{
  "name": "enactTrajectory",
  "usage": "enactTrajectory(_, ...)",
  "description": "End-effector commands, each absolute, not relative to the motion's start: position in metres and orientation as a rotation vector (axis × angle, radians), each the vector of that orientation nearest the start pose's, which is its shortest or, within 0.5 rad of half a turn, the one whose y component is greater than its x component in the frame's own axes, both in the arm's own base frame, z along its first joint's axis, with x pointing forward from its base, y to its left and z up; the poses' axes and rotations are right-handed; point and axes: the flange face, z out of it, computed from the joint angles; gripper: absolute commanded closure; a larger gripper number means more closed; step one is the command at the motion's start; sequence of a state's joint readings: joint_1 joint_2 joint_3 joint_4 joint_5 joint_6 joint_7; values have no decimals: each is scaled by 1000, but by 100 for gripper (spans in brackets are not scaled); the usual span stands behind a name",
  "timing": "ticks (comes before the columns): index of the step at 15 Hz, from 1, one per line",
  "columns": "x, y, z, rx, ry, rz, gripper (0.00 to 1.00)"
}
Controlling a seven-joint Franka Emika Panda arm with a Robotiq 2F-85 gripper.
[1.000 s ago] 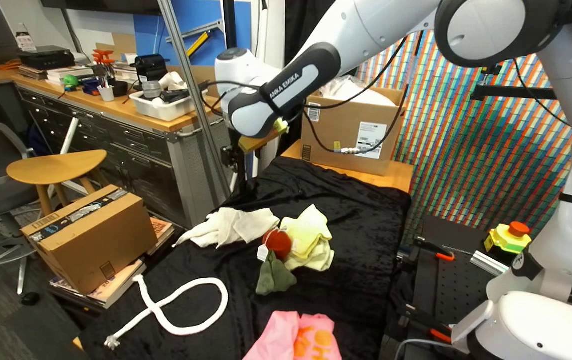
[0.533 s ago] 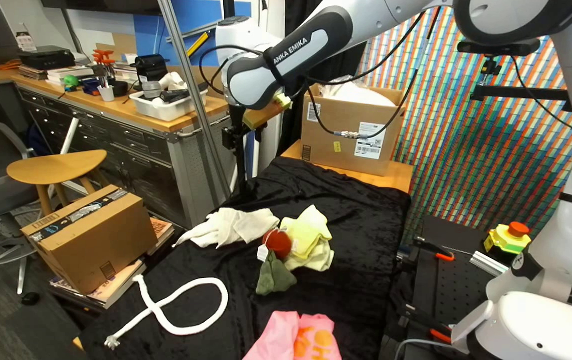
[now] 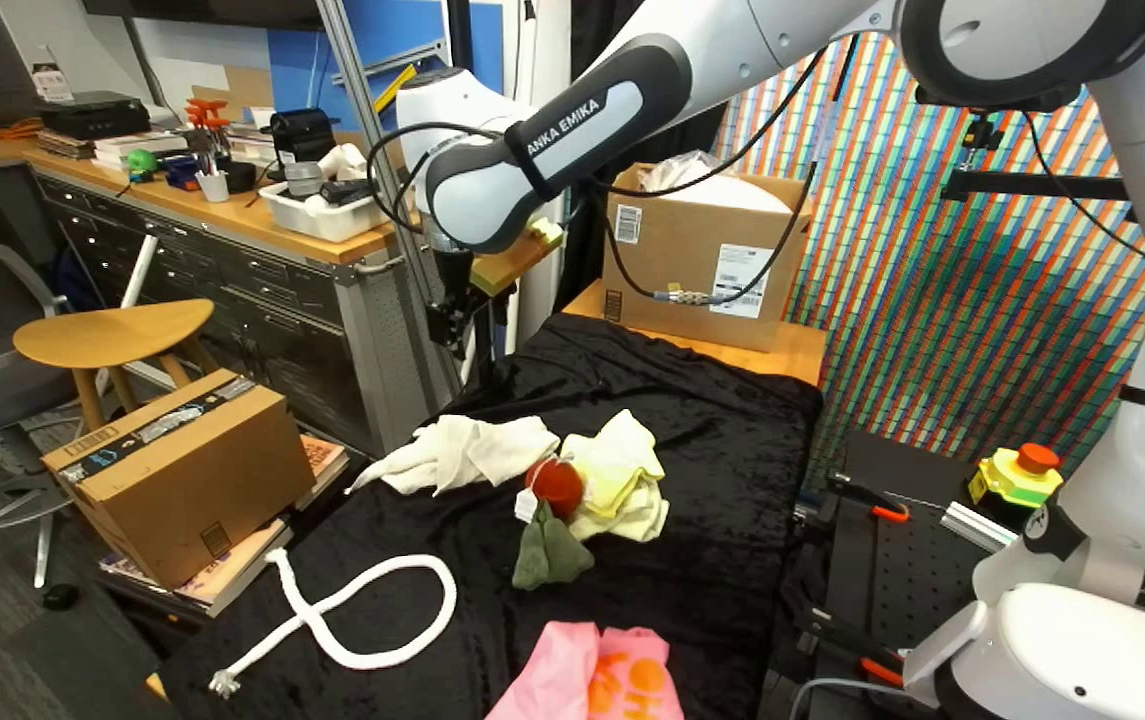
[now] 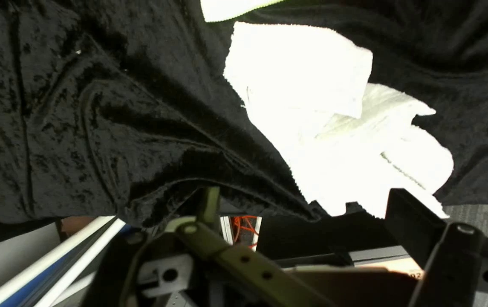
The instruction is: Pile all the objects on the table
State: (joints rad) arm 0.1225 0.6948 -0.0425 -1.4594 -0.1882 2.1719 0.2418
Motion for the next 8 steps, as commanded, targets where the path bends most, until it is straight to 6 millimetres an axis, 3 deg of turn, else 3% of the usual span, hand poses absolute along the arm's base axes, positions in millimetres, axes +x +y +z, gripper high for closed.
enactTrajectory(1, 728, 59, 258, -3304, 32, 0, 0)
enactTrajectory(8, 725, 67, 205, -3297, -1, 130, 0)
